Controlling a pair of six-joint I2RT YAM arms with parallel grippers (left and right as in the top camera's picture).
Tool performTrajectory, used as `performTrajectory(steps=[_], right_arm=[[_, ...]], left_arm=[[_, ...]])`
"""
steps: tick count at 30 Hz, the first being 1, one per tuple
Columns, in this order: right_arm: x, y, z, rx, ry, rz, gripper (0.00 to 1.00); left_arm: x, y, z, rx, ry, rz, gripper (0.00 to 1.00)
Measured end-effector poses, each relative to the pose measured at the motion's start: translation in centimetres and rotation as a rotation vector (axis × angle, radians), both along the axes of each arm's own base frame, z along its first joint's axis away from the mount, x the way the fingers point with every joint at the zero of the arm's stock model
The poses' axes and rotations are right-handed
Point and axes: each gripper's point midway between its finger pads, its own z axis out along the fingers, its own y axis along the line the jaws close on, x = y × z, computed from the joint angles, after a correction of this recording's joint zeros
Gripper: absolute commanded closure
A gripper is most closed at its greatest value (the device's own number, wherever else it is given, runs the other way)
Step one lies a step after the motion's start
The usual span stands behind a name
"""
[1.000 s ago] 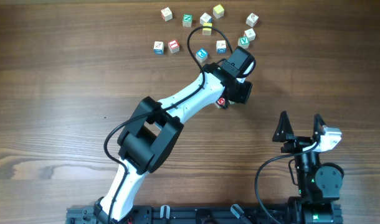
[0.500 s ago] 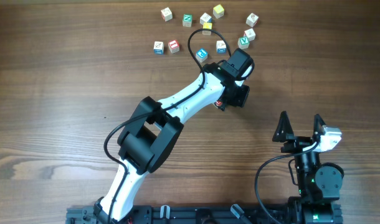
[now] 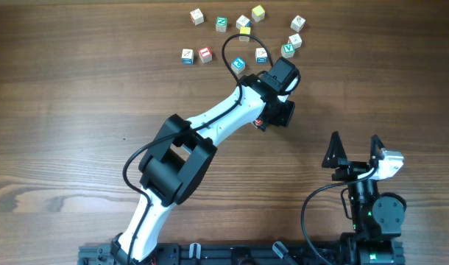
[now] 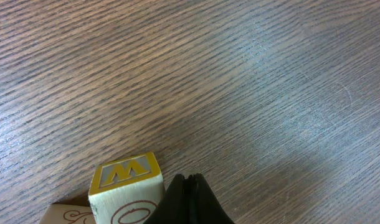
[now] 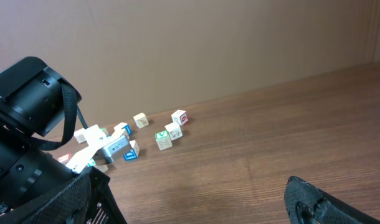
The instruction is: Form a tower
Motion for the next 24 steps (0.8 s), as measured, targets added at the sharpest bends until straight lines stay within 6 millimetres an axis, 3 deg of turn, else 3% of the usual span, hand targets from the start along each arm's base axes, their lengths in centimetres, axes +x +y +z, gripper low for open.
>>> performTrajectory(steps=[4, 6, 7, 9, 16, 24], right_arm=[[0.0, 0.0, 0.0, 0.000, 0.000, 0.000, 0.00], [0.0, 0.0, 0.0, 0.000, 0.000, 0.000, 0.00], [0.0, 0.0, 0.0, 0.000, 0.000, 0.000, 0.00], [0.0, 0.0, 0.0, 0.000, 0.000, 0.000, 0.00], [0.0, 0.0, 0.0, 0.000, 0.000, 0.000, 0.00], [0.0, 0.0, 0.0, 0.000, 0.000, 0.000, 0.00]], left_arm=[[0.0, 0.0, 0.0, 0.000, 0.000, 0.000, 0.93], [0.0, 0.0, 0.0, 0.000, -0.001, -0.001, 0.67], [0.0, 0.0, 0.0, -0.001, -0.005, -0.009, 0.48], [0.4, -0.4, 0.2, -0.015, -0.026, -0.017, 0.40], [1.9, -0.7, 0.8, -0.053, -0.070, -0.006, 0.38], [5.8, 2.5, 2.5, 0.012, -0.149, 0.021, 0.39]])
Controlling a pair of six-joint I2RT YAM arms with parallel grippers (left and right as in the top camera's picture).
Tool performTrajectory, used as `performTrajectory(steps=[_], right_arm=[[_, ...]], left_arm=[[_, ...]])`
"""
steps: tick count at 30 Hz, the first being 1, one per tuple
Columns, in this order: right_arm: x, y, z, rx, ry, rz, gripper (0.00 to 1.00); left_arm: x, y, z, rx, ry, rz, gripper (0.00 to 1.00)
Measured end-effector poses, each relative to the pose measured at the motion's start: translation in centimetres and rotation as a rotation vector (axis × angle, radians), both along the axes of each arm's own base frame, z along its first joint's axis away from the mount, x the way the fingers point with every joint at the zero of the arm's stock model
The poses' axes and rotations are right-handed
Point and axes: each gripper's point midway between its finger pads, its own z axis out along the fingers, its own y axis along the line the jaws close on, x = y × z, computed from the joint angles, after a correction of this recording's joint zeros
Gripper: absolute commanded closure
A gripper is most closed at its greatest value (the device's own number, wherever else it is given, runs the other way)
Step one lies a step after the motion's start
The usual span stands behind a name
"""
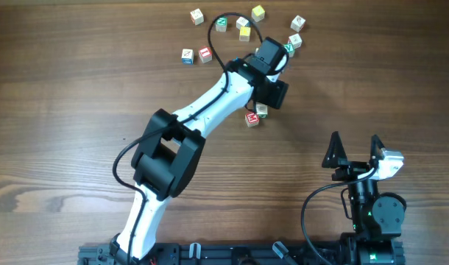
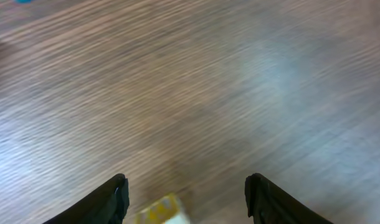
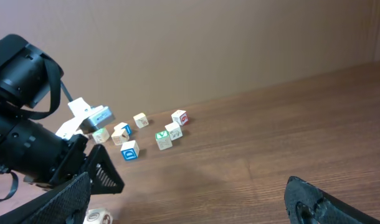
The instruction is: Form a tower
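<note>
Two letter blocks sit close together mid-table, one with a red letter (image 1: 252, 118) and one with green (image 1: 262, 110). My left gripper (image 1: 268, 101) hangs just above and behind them, open with nothing in it. In the left wrist view, the left gripper (image 2: 187, 199) shows a blurred yellow-topped block (image 2: 162, 211) low between its spread fingers, untouched. More blocks (image 1: 221, 23) lie scattered at the far edge. My right gripper (image 1: 355, 147) rests open near the front right, and the right gripper (image 3: 196, 205) is empty in its own view.
The left arm (image 1: 210, 110) stretches diagonally across the table. A blue block (image 3: 129, 150) and a green-lettered block (image 3: 162, 139) lie behind the left gripper. A red block (image 1: 205, 53) and its neighbour (image 1: 188, 55) lie at the far left.
My left gripper was shut low beside the yellow W block; now it is open, higher and farther back. The two mid-table blocks now show uncovered in the overhead view. The right arm has not moved.
</note>
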Motion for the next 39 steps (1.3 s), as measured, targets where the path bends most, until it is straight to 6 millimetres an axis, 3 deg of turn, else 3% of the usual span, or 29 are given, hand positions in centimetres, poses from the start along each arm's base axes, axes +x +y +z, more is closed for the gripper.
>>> performTrajectory(steps=[4, 9, 16, 19, 20, 25, 32, 34, 37, 39], right_arm=[[0.0, 0.0, 0.0, 0.000, 0.000, 0.000, 0.00], [0.0, 0.0, 0.0, 0.000, 0.000, 0.000, 0.00], [0.0, 0.0, 0.0, 0.000, 0.000, 0.000, 0.00], [0.0, 0.0, 0.0, 0.000, 0.000, 0.000, 0.00], [0.0, 0.0, 0.0, 0.000, 0.000, 0.000, 0.00], [0.0, 0.0, 0.0, 0.000, 0.000, 0.000, 0.00], [0.0, 0.0, 0.0, 0.000, 0.000, 0.000, 0.00], [0.0, 0.0, 0.0, 0.000, 0.000, 0.000, 0.00], [0.0, 0.0, 0.0, 0.000, 0.000, 0.000, 0.00], [0.0, 0.0, 0.0, 0.000, 0.000, 0.000, 0.00]], left_arm=[[-0.6, 1.7, -0.8, 0.076, 0.026, 0.002, 0.48], [-0.9, 2.6, -1.7, 0.121, 0.050, 0.029, 0.48], [-1.4, 2.2, -1.9, 0.133, 0.052, 0.042, 0.46], [-2.0, 1.5, -2.0, 0.133, 0.053, 0.026, 0.50], [-2.2, 1.3, -2.1, 0.135, 0.054, 0.023, 0.53], [-2.6, 1.6, -3.9, 0.161, 0.091, 0.030, 0.93], [-2.0, 1.9, -3.5, 0.187, 0.057, 0.044, 0.95], [-1.7, 2.5, -2.7, 0.206, 0.034, 0.057, 0.96], [-1.8, 3.3, 2.0, 0.199, -0.019, 0.073, 0.96], [-1.9, 3.5, 3.6, 0.192, -0.032, 0.076, 0.96]])
